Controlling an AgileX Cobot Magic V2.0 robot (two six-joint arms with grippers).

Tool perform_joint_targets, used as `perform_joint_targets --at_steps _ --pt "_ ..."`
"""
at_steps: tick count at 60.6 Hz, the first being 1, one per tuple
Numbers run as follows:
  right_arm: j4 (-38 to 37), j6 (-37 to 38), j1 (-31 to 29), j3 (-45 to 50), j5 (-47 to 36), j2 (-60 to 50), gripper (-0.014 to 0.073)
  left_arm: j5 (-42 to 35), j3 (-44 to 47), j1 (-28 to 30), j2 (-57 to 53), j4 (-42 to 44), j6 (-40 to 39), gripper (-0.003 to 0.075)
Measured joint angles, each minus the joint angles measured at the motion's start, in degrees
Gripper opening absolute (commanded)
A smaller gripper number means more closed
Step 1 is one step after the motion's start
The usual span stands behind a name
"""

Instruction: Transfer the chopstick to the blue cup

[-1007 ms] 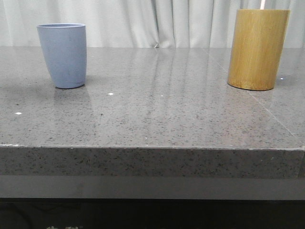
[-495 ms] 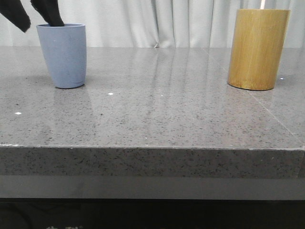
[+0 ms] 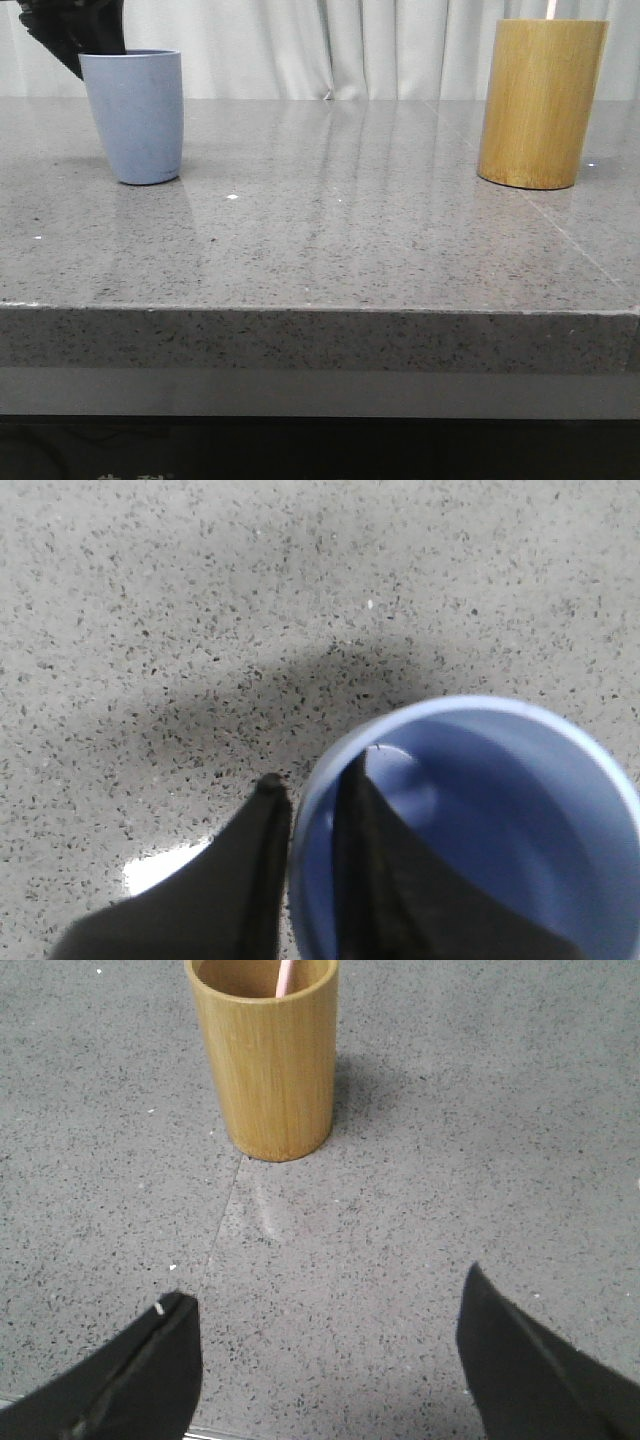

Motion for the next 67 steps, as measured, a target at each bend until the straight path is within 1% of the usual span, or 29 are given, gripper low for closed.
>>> perform_joint_targets --at_steps 2,14,28,35,46,60,67 --pt "0.0 0.0 0.0 0.0 0.0 0.32 0.0549 0.25 -0.13 0.0 0.0 0.11 0.0 -0.0019" --pt "0.0 0.0 0.0 0.0 0.0 0.54 0.0549 2.32 -3.57 -1.97 0.23 0.66 0.0 -0.0019" --pt "0.0 0.0 0.0 0.0 0.0 0.54 0.0549 3.24 -11.54 -9.41 0.49 0.54 0.0 -0.0019" --pt "0.0 0.0 0.0 0.0 0.0 0.54 0.0549 4.48 -15.91 -13.09 2.11 0.29 0.0 -0.0019" --pt "0.0 0.0 0.0 0.0 0.0 0.54 0.0549 5.7 -21.23 -17.04 6.47 0.29 0.0 -0.0019" --pt "0.0 0.0 0.0 0.0 0.0 0.54 0.0549 5.7 -22.31 -20.03 10.71 0.29 0.0 -0.0019" --pt "0.0 0.0 0.0 0.0 0.0 0.54 0.0549 5.59 -22.36 -20.27 12.14 0.42 0.0 -0.0019"
